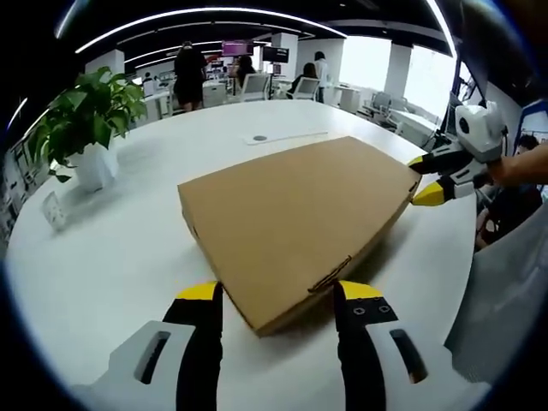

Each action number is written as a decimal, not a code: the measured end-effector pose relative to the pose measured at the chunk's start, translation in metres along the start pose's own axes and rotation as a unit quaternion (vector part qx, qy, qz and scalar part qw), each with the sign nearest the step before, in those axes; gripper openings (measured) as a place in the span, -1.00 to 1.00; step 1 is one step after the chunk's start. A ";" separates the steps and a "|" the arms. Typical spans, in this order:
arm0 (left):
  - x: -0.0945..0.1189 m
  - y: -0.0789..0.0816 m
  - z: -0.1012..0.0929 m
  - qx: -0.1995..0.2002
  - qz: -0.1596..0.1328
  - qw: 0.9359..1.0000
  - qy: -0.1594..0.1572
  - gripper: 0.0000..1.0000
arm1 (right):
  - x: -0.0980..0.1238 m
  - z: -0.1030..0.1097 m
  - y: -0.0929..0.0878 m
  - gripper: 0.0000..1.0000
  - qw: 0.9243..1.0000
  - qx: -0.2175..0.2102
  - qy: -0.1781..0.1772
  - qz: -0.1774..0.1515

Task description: Operate the shoe box by opening the lid, removing the specified soft item, and placing it in the target area until the item is outside and the box remains undamaged.

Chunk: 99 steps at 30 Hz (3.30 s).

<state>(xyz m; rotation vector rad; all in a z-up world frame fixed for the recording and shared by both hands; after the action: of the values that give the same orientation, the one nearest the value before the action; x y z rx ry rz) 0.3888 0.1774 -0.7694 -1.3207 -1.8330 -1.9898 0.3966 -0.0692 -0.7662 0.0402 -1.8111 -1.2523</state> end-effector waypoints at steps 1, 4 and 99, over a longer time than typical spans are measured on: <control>0.001 -0.001 0.001 -0.001 0.001 1.000 -0.001 0.06 | 0.000 0.001 0.000 -0.18 1.000 0.000 0.000 0.000; 0.003 -0.002 0.003 -0.003 0.001 1.000 -0.004 0.06 | 0.001 0.006 0.000 -0.18 1.000 -0.001 -0.001 -0.001; 0.084 -0.035 0.009 -0.002 0.005 1.000 -0.023 0.12 | 0.038 0.088 0.019 -0.29 0.999 -0.016 0.032 -0.026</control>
<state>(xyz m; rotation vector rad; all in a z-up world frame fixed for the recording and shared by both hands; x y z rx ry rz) 0.3201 0.2314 -0.7410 -1.3863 -1.8380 -1.9756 0.3223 -0.0138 -0.7339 0.1102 -1.7447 -1.3015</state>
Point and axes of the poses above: the point that each gripper's makers call its tool centre point, and the gripper's own axes: x roughly backward along the fingers, z roughly to its left, y roughly out of its top, the point moved 2 cm from there along x, roughly backward along the fingers, and after that the axes turned 3 degrees about x, right-handed, at the moved point
